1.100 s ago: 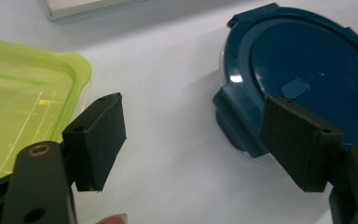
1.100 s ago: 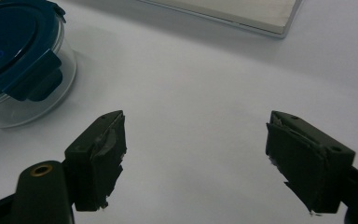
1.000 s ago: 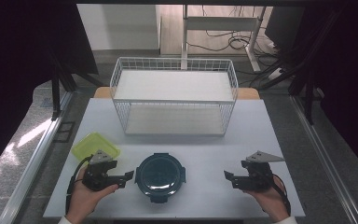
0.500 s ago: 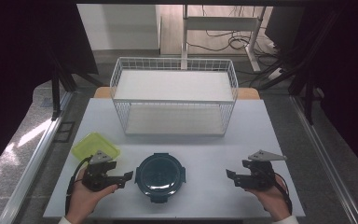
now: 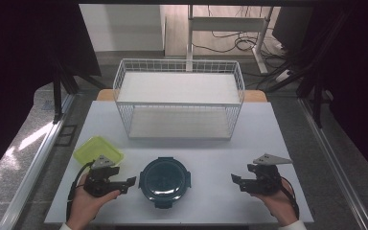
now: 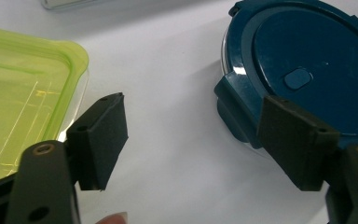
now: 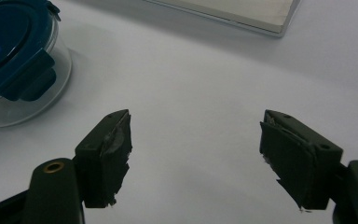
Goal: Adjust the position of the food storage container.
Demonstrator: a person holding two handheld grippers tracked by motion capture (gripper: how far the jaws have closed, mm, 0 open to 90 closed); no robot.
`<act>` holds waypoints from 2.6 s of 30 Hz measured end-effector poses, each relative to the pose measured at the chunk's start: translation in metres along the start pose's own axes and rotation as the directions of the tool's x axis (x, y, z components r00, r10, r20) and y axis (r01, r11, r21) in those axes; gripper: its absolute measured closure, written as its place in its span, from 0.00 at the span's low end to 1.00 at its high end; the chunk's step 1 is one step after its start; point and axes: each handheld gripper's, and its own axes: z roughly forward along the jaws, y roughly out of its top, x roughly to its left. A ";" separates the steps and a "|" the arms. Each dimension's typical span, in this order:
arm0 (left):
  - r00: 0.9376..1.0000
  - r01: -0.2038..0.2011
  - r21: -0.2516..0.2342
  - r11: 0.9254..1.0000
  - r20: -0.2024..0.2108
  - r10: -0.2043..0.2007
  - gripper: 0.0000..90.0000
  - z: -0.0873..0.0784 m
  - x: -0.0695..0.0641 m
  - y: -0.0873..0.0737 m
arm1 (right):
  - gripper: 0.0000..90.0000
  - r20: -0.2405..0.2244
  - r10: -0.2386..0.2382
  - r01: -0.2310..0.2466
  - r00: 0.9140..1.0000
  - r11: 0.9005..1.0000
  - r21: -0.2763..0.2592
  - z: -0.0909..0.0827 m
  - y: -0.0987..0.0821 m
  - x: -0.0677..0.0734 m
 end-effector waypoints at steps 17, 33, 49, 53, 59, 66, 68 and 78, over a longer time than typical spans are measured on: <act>0.999 -0.040 0.178 0.983 0.002 0.040 0.85 0.010 0.000 0.018 | 0.28 -0.002 -0.004 0.004 1.000 1.000 -0.004 -0.001 0.002 0.003; 0.998 -0.054 0.248 0.967 0.025 0.049 1.00 0.038 -0.010 0.021 | 0.28 0.004 -0.006 0.006 1.000 1.000 0.005 0.000 0.002 0.003; 0.999 -0.038 0.257 0.966 0.041 0.028 1.00 0.044 -0.016 0.017 | 0.28 0.003 -0.011 0.011 1.000 1.000 0.015 0.003 0.003 0.005; 0.998 -0.050 0.257 0.965 0.042 0.041 1.00 0.045 -0.019 0.019 | 0.28 0.004 -0.010 0.010 1.000 1.000 0.015 0.003 0.003 0.005; 0.997 -0.076 0.258 0.963 0.044 0.067 1.00 0.048 -0.026 0.023 | 0.28 0.003 -0.011 0.011 1.000 1.000 0.019 0.004 0.003 0.006; 0.995 -0.093 0.257 0.962 0.063 0.079 1.00 0.053 -0.035 0.027 | 0.28 0.002 -0.006 0.006 1.000 1.000 0.021 0.004 0.003 0.006; 0.995 -0.092 0.262 0.961 0.068 0.077 1.00 0.056 -0.036 0.027 | 0.28 0.003 -0.006 0.006 1.000 1.000 0.022 0.004 0.003 0.006; 0.992 -0.111 0.270 0.957 0.082 0.092 1.00 0.062 -0.044 0.031 | 0.28 0.003 -0.011 0.011 1.000 1.000 0.021 0.005 0.003 0.006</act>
